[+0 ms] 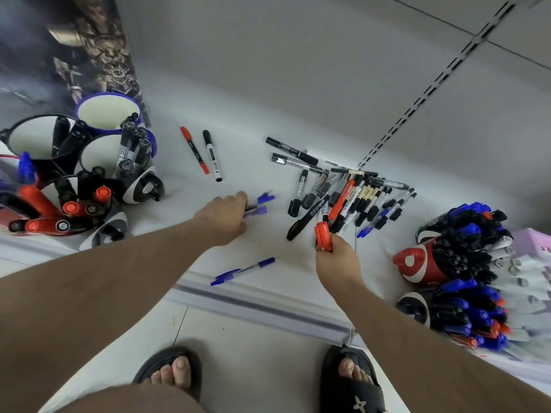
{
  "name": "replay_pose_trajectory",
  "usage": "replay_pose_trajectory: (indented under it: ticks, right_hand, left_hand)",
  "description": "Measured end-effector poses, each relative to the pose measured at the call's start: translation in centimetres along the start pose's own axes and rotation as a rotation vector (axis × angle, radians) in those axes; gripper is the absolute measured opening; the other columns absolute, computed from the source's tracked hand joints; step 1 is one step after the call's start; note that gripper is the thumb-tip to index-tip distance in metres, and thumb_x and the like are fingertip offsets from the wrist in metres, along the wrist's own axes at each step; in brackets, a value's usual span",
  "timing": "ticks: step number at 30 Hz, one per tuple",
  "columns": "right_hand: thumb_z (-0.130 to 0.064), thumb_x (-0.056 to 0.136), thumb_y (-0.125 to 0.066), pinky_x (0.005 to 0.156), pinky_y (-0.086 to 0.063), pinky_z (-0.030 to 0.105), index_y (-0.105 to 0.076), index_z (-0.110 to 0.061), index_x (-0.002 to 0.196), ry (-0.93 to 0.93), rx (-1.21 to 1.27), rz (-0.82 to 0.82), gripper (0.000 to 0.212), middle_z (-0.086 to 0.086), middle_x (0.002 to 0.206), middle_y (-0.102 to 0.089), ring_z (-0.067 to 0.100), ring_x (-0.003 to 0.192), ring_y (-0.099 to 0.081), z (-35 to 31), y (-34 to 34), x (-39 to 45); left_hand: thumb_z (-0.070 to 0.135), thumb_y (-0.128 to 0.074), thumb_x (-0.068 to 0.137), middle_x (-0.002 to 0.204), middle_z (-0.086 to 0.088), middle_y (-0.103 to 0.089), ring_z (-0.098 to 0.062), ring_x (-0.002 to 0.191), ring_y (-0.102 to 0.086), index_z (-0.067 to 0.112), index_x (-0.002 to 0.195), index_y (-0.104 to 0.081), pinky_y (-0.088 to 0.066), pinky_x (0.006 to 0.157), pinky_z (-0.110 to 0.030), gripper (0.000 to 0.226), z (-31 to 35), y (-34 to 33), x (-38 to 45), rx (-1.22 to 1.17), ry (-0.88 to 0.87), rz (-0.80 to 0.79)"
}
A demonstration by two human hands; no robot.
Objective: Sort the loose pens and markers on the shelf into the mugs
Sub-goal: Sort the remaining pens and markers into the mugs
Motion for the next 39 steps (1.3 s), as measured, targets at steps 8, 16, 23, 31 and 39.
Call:
replay_pose_trajectory:
  ticks: [8,16,23,31,39]
  right_hand:
    - [-0.019,0.077,-0.063,0.046,-0.037,0.026,-0.06,-0.008,0.084,-0.246,0.139,-0.287,0.013,0.008,0.063,-0.061,0.019,0.045,-0.047,-2.6,-4.9,-1.9]
    - [-0.016,0.079,-0.065,0.039,-0.032,0.016,-0.056,-0.006,0.083,-0.362,0.055,-0.362,0.014,0.008,0.056,-0.055,0.016,0.028,-0.041,-3.5,-8.7,-0.7]
    - [-0.013,0.088,-0.055,0.044,-0.037,0.025,-0.056,-0.009,0.078,-0.047,0.316,-0.248,0.011,0.008,0.063,-0.054,0.019,0.047,-0.046,-7.3,-4.8,-0.7]
    - [-0.009,0.087,-0.066,0.048,-0.042,0.029,-0.063,-0.007,0.073,-0.044,0.431,-0.278,0.014,0.009,0.061,-0.06,0.017,0.048,-0.051,-9.6,-2.9,-1.8]
    - [-0.046,0.073,-0.072,0.059,-0.051,0.032,-0.061,-0.01,0.096,-0.301,0.245,0.354,0.044,0.005,0.084,-0.067,0.021,0.065,-0.059,-4.5,2.4,6.7]
  left_hand:
    - [0.021,-0.064,0.092,0.069,0.007,-0.046,-0.009,0.057,-0.043,0.031,0.084,-0.045,-0.043,0.056,-0.015,0.023,2.1,3.1,-3.0,-1.084,0.108,0.674]
    - [0.009,-0.058,0.088,0.065,0.003,-0.044,-0.013,0.058,-0.04,0.025,0.072,-0.044,-0.038,0.054,-0.024,0.027,-0.7,-1.3,-3.5,-1.151,0.335,0.51]
    - [0.008,-0.061,0.093,0.076,-0.01,-0.057,-0.025,0.063,-0.059,0.01,0.084,-0.052,-0.051,0.058,-0.034,0.013,-1.9,-0.8,-3.2,-1.413,0.276,0.181]
    - [0.007,-0.054,0.098,0.087,-0.014,-0.064,-0.024,0.067,-0.063,0.007,0.1,-0.055,-0.053,0.058,-0.033,0.003,1.9,0.7,-4.9,-1.42,-0.022,-0.332]
    - [0.002,-0.058,0.095,0.069,-0.004,-0.053,-0.02,0.057,-0.052,0.011,0.094,-0.058,-0.053,0.059,-0.033,0.009,1.8,-0.4,-4.3,-1.654,0.249,-0.197]
Point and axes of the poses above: each hand's wrist, its own x-axis towards the middle knuckle, its own y-axis out of the back of the hand, z = x × y, the point moved 2 cm from there along x, towards the middle knuckle
